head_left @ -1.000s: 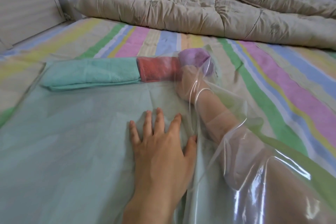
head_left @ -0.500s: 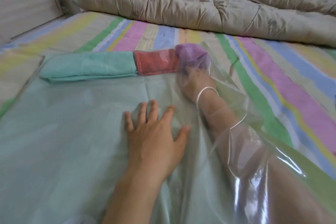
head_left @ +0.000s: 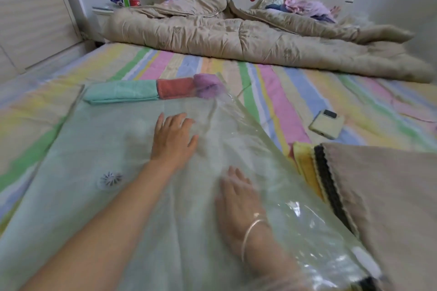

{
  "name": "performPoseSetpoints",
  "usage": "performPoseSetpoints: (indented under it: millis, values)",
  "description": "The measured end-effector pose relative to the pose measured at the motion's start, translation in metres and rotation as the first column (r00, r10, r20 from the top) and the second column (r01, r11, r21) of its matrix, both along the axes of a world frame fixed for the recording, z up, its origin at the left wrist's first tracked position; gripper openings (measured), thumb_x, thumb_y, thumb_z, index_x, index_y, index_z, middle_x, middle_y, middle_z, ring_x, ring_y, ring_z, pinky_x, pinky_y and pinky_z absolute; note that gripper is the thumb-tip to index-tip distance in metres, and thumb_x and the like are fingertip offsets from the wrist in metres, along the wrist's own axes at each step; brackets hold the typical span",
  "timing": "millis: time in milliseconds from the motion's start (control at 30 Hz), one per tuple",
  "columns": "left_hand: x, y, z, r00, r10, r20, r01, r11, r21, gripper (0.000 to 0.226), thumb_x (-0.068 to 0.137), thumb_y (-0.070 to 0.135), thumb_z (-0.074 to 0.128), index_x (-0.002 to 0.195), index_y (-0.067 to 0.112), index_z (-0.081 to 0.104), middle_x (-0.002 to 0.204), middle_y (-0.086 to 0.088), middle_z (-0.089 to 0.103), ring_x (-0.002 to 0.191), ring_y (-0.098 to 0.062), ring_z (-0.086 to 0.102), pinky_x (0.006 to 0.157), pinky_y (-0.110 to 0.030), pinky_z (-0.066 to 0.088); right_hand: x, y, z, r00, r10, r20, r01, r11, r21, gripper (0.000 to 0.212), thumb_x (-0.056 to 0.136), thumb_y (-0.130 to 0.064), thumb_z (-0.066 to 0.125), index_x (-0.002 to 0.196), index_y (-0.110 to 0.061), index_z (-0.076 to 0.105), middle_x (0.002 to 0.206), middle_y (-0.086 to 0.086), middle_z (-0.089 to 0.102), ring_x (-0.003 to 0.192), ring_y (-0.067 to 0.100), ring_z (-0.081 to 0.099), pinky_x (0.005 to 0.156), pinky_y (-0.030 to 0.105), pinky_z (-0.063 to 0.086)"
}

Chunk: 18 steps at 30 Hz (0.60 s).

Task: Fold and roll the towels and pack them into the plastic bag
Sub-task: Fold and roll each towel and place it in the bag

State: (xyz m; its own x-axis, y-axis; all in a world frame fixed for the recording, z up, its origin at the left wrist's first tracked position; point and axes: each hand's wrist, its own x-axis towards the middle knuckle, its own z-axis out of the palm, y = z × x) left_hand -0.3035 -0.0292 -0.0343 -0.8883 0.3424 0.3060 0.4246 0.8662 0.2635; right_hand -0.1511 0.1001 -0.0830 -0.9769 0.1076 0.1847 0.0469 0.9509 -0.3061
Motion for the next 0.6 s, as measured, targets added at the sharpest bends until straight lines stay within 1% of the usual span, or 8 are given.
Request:
performPoseSetpoints:
  millis: [67,133,200,233,333,433,533,600]
  values:
    - [0.048,0.018,0.016,0.997,-0.058,0.041,0.054,0.993,0.101,0.045,0.084,0.032,0.049,0.124,0.017,0.061,0.129,-0.007,0.060,0.116,-0.031,0.057,0.106,-0.040,0.037,0.042,0.003,-0.006,0.995,0.096,-0.028,-0.095,0.995,0.023,0.057,0.102,-0.033,0.015,0.114,-0.003,0.062,0.115,0.016,0.067,0.106,0.032,0.065,0.087,0.042,0.052]
    - [0.103,0.040,0.024,0.977,-0.185,0.111,0.162,0.969,0.188,0.043,0.090,0.027,0.054,0.132,0.018,0.055,0.137,-0.004,0.054,0.125,-0.025,0.051,0.107,-0.034,0.036,0.083,0.010,0.001,0.988,0.152,-0.009,-0.152,0.988,0.014,0.041,0.095,-0.029,0.033,0.126,-0.006,0.048,0.126,0.012,0.062,0.114,0.027,0.062,0.092,0.036,0.051]
    - [0.157,0.059,0.025,0.933,-0.334,0.136,0.294,0.923,0.247,0.047,0.092,0.029,0.054,0.137,0.022,0.051,0.146,0.000,0.047,0.134,-0.018,0.042,0.112,-0.029,0.028,0.126,0.022,0.016,0.966,0.248,0.067,-0.242,0.966,-0.087,0.055,0.084,-0.020,0.041,0.138,-0.011,0.040,0.143,0.008,0.046,0.129,0.025,0.048,0.106,0.033,0.039]
    - [0.182,0.067,0.025,0.907,-0.396,0.146,0.353,0.901,0.253,0.051,0.092,0.037,0.049,0.141,0.025,0.047,0.150,0.002,0.041,0.138,-0.015,0.037,0.115,-0.029,0.022,0.147,0.032,0.027,0.957,0.282,0.075,-0.270,0.953,-0.134,0.055,0.081,-0.015,0.040,0.136,-0.012,0.044,0.140,0.010,0.049,0.126,0.026,0.050,0.103,0.031,0.039]
    - [0.226,0.084,0.016,0.847,-0.476,0.237,0.469,0.879,0.089,0.068,0.086,0.056,0.022,0.151,0.035,0.025,0.160,0.008,0.018,0.148,-0.009,0.013,0.121,-0.034,0.004,0.204,0.062,0.065,0.962,0.274,0.008,-0.262,0.928,-0.265,0.045,0.083,-0.008,0.041,0.122,-0.017,0.063,0.119,0.000,0.066,0.108,0.014,0.060,0.091,0.022,0.044]
    - [0.243,0.085,-0.001,0.833,-0.402,0.380,0.482,0.865,-0.142,0.077,0.081,0.065,0.005,0.153,0.037,0.014,0.162,0.007,0.007,0.149,-0.009,0.002,0.121,-0.038,-0.002,0.243,0.094,0.079,0.985,0.154,-0.078,-0.173,0.898,-0.404,0.039,0.082,-0.008,0.045,0.108,-0.021,0.071,0.091,-0.021,0.069,0.083,-0.003,0.065,0.076,0.010,0.049]
    - [0.247,0.080,-0.004,0.819,-0.320,0.476,0.440,0.883,-0.165,0.051,0.099,0.050,0.031,0.148,0.036,0.033,0.160,0.005,0.020,0.148,-0.011,0.014,0.121,-0.040,0.005,0.266,0.127,0.083,0.979,0.036,-0.201,-0.114,0.913,-0.391,0.028,0.080,-0.010,0.051,0.092,-0.022,0.073,0.079,-0.020,0.068,0.073,-0.003,0.064,0.067,0.008,0.046]
    - [0.249,0.079,0.007,0.874,-0.253,0.415,0.361,0.909,-0.206,0.037,0.098,0.042,0.040,0.130,0.035,0.057,0.145,0.006,0.049,0.135,-0.014,0.042,0.117,-0.040,0.019,0.276,0.152,0.087,0.957,0.003,-0.291,-0.090,0.954,-0.285,0.020,0.082,-0.012,0.057,0.089,-0.023,0.072,0.079,-0.017,0.065,0.070,-0.006,0.057,0.063,0.004,0.038]
